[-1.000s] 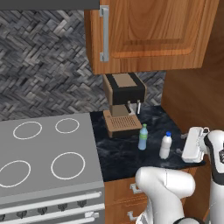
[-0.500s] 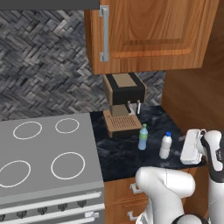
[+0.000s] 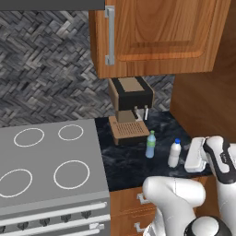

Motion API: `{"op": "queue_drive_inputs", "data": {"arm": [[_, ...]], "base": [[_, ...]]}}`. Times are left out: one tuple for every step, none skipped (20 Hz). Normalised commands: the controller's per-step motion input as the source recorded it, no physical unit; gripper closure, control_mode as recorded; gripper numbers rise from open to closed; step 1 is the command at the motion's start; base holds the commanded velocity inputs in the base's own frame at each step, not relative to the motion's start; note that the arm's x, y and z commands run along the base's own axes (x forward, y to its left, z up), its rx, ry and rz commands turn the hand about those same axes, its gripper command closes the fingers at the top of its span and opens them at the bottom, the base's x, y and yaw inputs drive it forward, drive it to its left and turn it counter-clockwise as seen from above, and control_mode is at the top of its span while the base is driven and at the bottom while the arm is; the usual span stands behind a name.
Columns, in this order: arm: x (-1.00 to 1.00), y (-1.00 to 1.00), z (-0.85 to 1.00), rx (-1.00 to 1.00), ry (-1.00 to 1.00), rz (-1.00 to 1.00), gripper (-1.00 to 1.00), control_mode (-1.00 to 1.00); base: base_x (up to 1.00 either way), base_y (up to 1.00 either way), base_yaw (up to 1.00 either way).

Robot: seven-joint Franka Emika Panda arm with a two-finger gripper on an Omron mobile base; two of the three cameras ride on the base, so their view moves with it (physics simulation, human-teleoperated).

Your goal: Take the bottled waters from the counter and place them in the freezer to freeze. Close the freezer door after placing the bottles.

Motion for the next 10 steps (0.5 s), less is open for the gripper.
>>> {"op": "queue_drive_inputs", "data": {"arm": [[0.27, 0.0, -0.09, 0.0, 0.09, 0.0, -1.0, -1.0], [0.28, 0.0, -0.05, 0.0, 0.1, 0.0, -1.0, -1.0], [0.27, 0.0, -0.01, 0.0, 0.1, 0.0, -1.0, -1.0], [0.24, 0.0, 0.0, 0.0, 0.08, 0.0, -1.0, -1.0], [0.2, 0.0, 0.0, 0.0, 0.06, 0.0, -1.0, -1.0], [0.11, 0.0, 0.0, 0.0, 0.04, 0.0, -1.0, -1.0], [0.1, 0.0, 0.0, 0.0, 0.03, 0.0, -1.0, -1.0], [0.09, 0.0, 0.0, 0.0, 0.04, 0.0, -1.0, -1.0], [0.1, 0.0, 0.0, 0.0, 0.05, 0.0, -1.0, -1.0], [0.11, 0.0, 0.0, 0.0, 0.07, 0.0, -1.0, -1.0]], "base": [[0.0, 0.0, 0.0], [0.0, 0.0, 0.0], [0.0, 0.0, 0.0], [0.0, 0.0, 0.0], [0.0, 0.0, 0.0], [0.0, 0.0, 0.0], [0.0, 0.0, 0.0], [0.0, 0.0, 0.0], [0.0, 0.0, 0.0], [0.0, 0.0, 0.0]]}}
